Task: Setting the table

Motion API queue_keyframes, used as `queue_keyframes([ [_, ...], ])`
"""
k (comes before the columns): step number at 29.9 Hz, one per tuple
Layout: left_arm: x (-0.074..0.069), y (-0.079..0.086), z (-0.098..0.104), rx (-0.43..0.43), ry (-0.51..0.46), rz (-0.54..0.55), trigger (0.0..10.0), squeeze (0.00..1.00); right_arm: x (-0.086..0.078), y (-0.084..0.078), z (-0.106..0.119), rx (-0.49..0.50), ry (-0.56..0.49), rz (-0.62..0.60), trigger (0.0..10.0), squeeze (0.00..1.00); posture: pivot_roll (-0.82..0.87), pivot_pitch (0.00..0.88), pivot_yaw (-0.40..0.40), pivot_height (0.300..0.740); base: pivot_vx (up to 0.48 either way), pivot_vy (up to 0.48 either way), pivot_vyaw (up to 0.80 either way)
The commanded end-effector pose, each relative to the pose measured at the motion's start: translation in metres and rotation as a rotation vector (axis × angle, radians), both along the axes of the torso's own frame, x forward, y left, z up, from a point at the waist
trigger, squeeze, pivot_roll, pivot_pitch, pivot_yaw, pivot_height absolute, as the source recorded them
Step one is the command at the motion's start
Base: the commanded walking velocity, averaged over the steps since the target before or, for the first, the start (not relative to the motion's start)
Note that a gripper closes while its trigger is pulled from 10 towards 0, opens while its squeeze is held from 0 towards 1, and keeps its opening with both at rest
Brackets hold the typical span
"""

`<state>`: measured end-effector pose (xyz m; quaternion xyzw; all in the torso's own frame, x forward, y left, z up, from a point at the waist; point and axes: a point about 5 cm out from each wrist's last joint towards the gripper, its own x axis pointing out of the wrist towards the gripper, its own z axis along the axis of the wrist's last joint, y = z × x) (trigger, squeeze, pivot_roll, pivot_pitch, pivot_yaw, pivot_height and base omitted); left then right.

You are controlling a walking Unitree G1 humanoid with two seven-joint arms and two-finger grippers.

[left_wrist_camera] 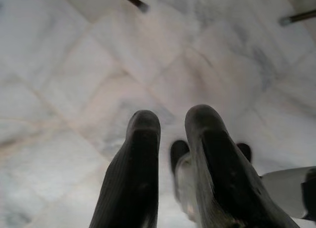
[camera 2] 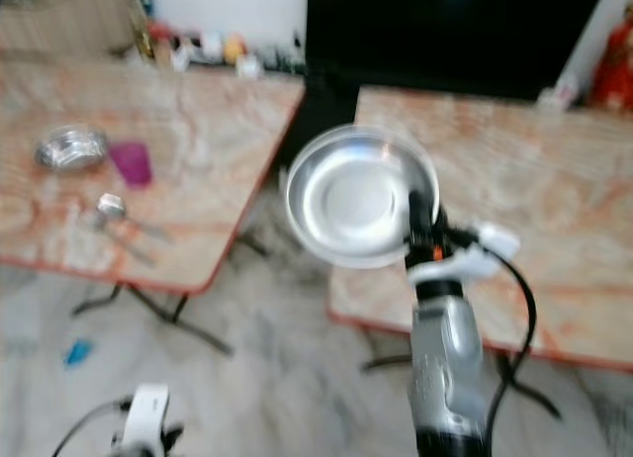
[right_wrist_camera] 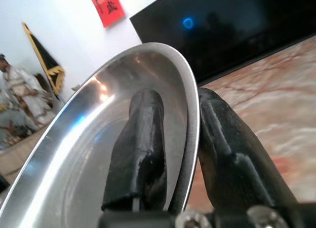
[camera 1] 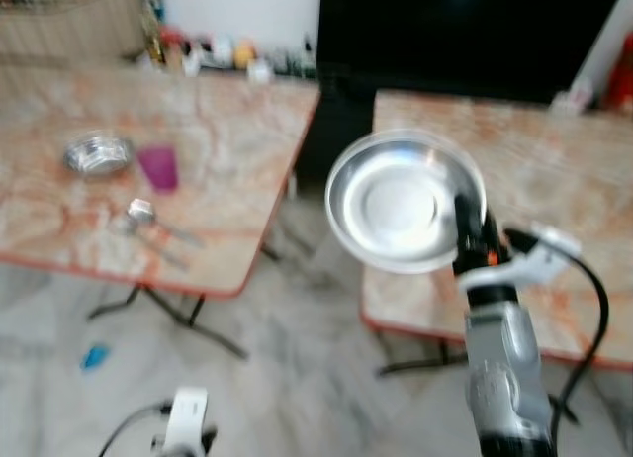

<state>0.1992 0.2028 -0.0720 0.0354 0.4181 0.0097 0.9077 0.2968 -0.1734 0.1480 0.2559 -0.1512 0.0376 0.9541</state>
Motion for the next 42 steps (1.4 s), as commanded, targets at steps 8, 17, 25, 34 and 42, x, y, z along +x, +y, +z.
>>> queue_keyframes([
  [8, -0.0039, 0.0054, -0.0012, 0.011, 0.013, 0.006, 10.0, 0.0, 0.0025, 0.0033, 0.0077, -0.001, -0.023, 0.01, 10.0, 0.0, 0.07, 0.0, -0.054, 0.74, 0.0, -0.368, 0.0],
  [17, -0.0041, 0.0092, -0.0006, 0.018, 0.012, 0.014, 10.0, 0.0, 0.0027, 0.0036, 0.0045, -0.001, -0.009, 0.003, 10.0, 0.0, 0.07, 0.0, -0.05, 0.74, 0.0, -0.358, 0.0],
  [25, -0.0028, 0.0097, 0.0001, 0.015, 0.01, 0.013, 10.0, 0.0, 0.0026, 0.0042, 0.0036, 0.001, -0.005, 0.001, 10.0, 0.0, 0.07, 0.0, -0.045, 0.74, 0.0, -0.268, 0.0],
  [34, -0.0018, 0.0101, 0.0007, 0.003, 0.005, 0.028, 10.0, 0.0, 0.0028, 0.003, 0.0031, -0.002, -0.002, -0.006, 10.0, 0.0, 0.07, 0.0, -0.046, 0.74, 0.0, 0.0, 0.0],
  [42, -0.0022, 0.0096, 0.0005, -0.005, 0.005, 0.033, 10.0, 0.0, 0.0018, -0.003, 0.0034, -0.068, 0.003, -0.01, 10.0, 0.0, 0.06, 0.0, -0.049, 0.74, 0.0, 0.0, 0.0],
])
